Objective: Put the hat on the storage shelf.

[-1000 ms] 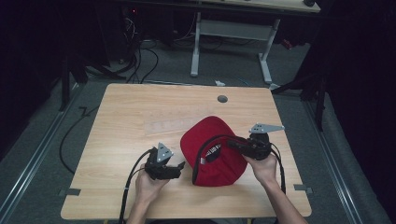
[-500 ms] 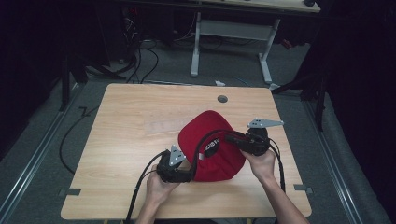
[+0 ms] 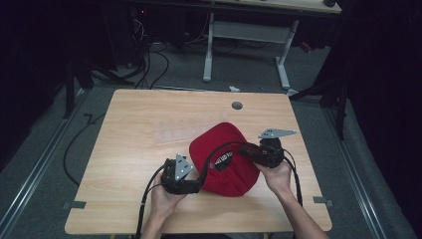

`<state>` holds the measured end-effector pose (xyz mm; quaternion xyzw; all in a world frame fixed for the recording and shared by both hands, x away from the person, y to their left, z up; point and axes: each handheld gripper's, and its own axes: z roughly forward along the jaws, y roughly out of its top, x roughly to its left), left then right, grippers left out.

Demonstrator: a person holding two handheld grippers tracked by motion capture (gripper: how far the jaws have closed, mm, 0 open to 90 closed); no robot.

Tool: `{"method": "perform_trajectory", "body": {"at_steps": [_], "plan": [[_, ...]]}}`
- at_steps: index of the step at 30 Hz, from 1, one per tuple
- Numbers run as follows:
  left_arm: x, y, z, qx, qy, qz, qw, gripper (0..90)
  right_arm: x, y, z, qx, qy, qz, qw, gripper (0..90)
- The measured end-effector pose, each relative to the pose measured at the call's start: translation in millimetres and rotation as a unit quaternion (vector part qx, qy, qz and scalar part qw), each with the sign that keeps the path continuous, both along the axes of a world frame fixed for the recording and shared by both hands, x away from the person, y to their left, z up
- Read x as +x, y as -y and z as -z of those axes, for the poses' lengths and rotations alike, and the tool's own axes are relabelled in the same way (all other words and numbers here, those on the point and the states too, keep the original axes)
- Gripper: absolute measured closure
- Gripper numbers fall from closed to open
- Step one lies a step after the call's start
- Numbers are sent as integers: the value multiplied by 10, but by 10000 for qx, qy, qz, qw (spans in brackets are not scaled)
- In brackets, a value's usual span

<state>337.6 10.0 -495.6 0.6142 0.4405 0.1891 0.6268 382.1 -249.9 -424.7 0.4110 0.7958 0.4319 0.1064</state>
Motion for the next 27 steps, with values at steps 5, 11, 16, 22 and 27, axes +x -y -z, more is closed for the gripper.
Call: {"method": "perform_trajectory", "body": {"at_steps": [5,11,16,22,27], "plan": [[-21,-8,5,203,233,-45,9995,148,25,-41,34,-88,-172,-103,9998,832],[-66,25,-11,491,467,-58,9977,139,45,-70,83,-84,-379,-165,9991,831],[-86,16,-21,612,642,-57,9960,146,54,-122,113,-53,-509,-266,9983,830],[-68,9,26,797,559,-49,9952,168,65,-151,148,2,-658,-383,9971,828],[-102,42,20,794,654,153,9946,232,79,-163,172,188,-845,-564,9946,827]]}}
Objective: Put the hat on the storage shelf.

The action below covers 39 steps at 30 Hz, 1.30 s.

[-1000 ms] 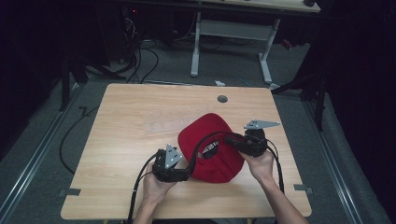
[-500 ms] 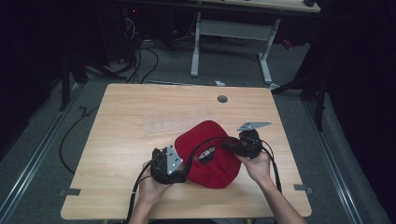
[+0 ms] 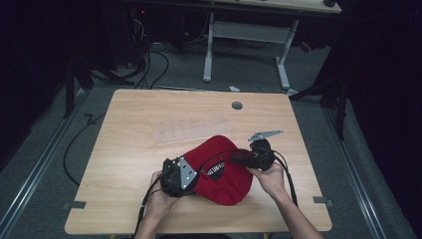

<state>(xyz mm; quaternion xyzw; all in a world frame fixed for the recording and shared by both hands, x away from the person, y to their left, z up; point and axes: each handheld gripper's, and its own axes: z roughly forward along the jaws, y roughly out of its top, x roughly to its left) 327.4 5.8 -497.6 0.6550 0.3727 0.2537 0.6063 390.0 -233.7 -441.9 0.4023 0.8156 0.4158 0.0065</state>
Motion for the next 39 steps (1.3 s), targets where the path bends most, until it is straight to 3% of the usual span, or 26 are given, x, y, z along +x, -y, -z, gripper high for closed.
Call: {"method": "perform_trajectory", "body": {"at_steps": [1,3,6,8,10,12,18,19,23,26,28,30,33,36,39], "plan": [[0,0,0,0,0,0,10000,264,-1,-14,4,90,-60,-69,9999,827],[-31,50,-7,107,82,146,9998,308,-18,-59,-3,35,-4,-95,9999,825],[-29,4,-30,8,-46,278,9996,370,-7,-49,-3,138,-12,-114,9998,825],[-50,-3,-48,8,-23,337,9994,429,-14,-58,1,114,8,-147,9998,820],[-77,-16,-97,-136,-74,495,9987,541,-17,-48,-8,167,63,-177,9997,810],[-82,-20,-168,-305,-262,653,9971,620,-20,-31,-31,285,71,-179,9994,797],[-102,19,-298,-120,-342,931,9950,742,-15,16,-69,359,138,-140,9992,748],[-102,19,-298,-120,-342,931,9950,757,-15,16,-69,359,138,-140,9992,748],[-106,39,-336,-100,-505,1057,9931,791,-26,55,-106,345,366,27,9987,591],[-108,44,-328,-48,-553,1067,9927,810,-34,136,-161,472,535,210,9972,531],[-100,36,-321,-12,-589,1067,9925,819,-49,198,-211,531,675,362,9956,506],[-90,26,-324,-83,-588,1016,9931,833,-67,264,-248,617,795,506,9936,489],[-85,1,-348,-286,-627,1065,9919,833,-109,355,-290,751,991,666,9900,466],[-81,3,-346,-279,-653,1053,9919,833,-158,372,-321,646,1191,724,9881,455],[-69,-27,-339,-264,-675,978,9926,833,-176,407,-311,747,1285,845,9853,416]]}}
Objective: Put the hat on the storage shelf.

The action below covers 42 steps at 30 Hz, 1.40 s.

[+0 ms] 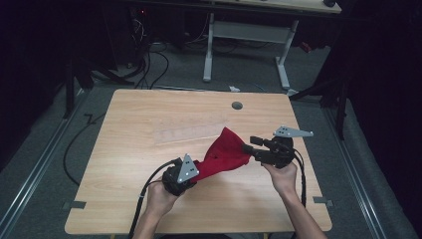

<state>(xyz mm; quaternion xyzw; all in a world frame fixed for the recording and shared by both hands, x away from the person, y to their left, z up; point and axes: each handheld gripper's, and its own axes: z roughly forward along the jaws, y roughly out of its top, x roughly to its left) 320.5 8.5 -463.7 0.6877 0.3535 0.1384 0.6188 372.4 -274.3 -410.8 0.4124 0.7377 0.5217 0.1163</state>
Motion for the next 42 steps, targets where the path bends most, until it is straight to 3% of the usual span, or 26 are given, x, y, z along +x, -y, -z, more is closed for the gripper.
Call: {"method": "perform_trajectory", "body": {"at_steps": [6,9,12,16,19,22,23,24,25,32,35,36,38,39,42], "plan": [[18,-51,-1,-45,-65,-103,9999,835,-46,119,-4,301,193,156,9992,350],[30,-85,-15,-87,-83,-146,9998,838,-60,157,14,214,259,227,9992,348],[54,-156,-53,-291,-141,-260,9991,839,-61,244,125,171,164,320,9992,327],[76,-203,-60,-355,-190,-329,9986,839,-55,264,323,-6,-45,442,9990,329],[95,-213,-68,-409,-238,-390,9981,839,-35,237,489,-233,-165,492,9984,318],[137,-231,-79,-498,-304,-505,9970,839,-7,171,638,-697,-327,505,9957,305],[137,-231,-79,-498,-304,-505,9970,839,-7,171,638,-697,-327,505,9957,305],[161,-252,-94,-582,-351,-593,9959,839,12,137,739,-1008,-364,587,9925,306],[171,-268,-101,-594,-357,-620,9957,839,18,127,784,-1112,-388,629,9910,308],[247,-381,-153,-949,-465,-790,9913,839,72,154,982,-1430,-424,851,9851,309],[267,-400,-165,-998,-454,-820,9906,839,78,146,1035,-1523,-422,919,9831,310],[274,-407,-173,-1011,-452,-844,9903,839,89,124,1099,-1666,-459,950,9804,313],[299,-444,-211,-1042,-411,-926,9894,839,110,93,1199,-1796,-567,900,9780,320],[307,-460,-231,-1082,-401,-969,9886,839,106,64,1203,-1957,-476,915,9752,322],[330,-519,-296,-1180,-355,-1062,9867,839,109,20,1203,-1998,-468,884,9747,317]]}}
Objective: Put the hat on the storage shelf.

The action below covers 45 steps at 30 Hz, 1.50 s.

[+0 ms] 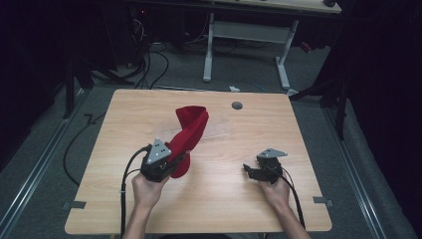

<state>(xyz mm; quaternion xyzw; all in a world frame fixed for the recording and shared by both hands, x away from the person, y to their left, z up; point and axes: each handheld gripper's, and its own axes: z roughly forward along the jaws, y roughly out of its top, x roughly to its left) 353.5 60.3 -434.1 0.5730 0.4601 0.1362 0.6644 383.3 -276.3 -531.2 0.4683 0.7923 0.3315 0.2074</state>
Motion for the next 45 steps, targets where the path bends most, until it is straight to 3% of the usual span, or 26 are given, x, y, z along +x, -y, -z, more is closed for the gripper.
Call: {"method": "perform_trajectory", "body": {"at_steps": [6,15,27,40,43,45], "plan": [[78,-88,-122,-156,51,-210,9996,839,-1,-3,1,5,-1,-5,10000,317],[190,-171,-267,-155,174,-356,9991,840,-1,-3,1,8,-3,-2,10000,317],[501,-346,-434,-352,289,-782,9959,840,-1,-3,1,10,0,-4,10000,317],[832,-410,-467,-265,301,-1207,9919,840,-3,-6,1,1,9,-27,10000,317],[900,-406,-450,-95,336,-1320,9906,840,-4,-7,2,0,13,-33,10000,317],[939,-411,-438,-90,340,-1374,9899,840,-7,-12,1,9,1,-29,10000,317]]}}
